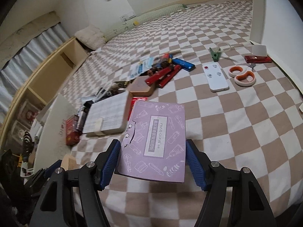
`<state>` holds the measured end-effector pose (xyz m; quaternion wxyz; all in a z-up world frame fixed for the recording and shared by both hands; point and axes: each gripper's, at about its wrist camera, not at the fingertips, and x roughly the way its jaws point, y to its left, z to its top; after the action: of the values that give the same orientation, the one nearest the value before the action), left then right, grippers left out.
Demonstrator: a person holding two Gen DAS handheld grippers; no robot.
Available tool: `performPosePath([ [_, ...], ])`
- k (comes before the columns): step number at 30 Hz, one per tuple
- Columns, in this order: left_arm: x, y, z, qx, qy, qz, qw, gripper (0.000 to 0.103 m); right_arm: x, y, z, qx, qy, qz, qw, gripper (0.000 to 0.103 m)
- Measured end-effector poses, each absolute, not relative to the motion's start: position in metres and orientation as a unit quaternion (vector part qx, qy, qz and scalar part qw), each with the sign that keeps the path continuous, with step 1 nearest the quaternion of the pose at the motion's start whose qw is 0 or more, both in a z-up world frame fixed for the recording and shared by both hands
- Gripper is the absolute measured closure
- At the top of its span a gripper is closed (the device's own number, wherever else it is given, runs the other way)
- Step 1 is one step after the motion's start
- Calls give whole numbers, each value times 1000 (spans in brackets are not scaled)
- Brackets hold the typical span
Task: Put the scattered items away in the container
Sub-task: 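Carry the wooden lid and purple booklet in both grippers over the white box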
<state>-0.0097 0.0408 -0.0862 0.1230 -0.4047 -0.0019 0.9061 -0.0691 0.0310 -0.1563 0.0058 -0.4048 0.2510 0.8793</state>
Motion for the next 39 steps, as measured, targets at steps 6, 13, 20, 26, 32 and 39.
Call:
performPosePath([
  [6, -9, 21, -63, -392, -29, 911, 123, 35, -70, 20, -132, -381, 277, 881, -38, 33],
  [13, -3, -4, -21, -354, -31, 928, 114, 35, -79, -11, -89, -349, 255, 898, -84, 33],
  [20, 3, -52, 21, -316, -19, 947, 62, 35, -83, -39, -59, -328, 237, 907, -117, 33],
  [26, 8, -95, 33, -309, -15, 951, 6, 35, -86, -53, -50, -324, 226, 909, -132, 33],
  [32, 5, -130, 40, -314, -21, 949, -25, 35, -89, -60, -49, -327, 222, 908, -138, 33],
  [39, -19, -167, 59, -327, -58, 942, -40, 35, -94, -64, -48, -330, 220, 907, -138, 33],
])
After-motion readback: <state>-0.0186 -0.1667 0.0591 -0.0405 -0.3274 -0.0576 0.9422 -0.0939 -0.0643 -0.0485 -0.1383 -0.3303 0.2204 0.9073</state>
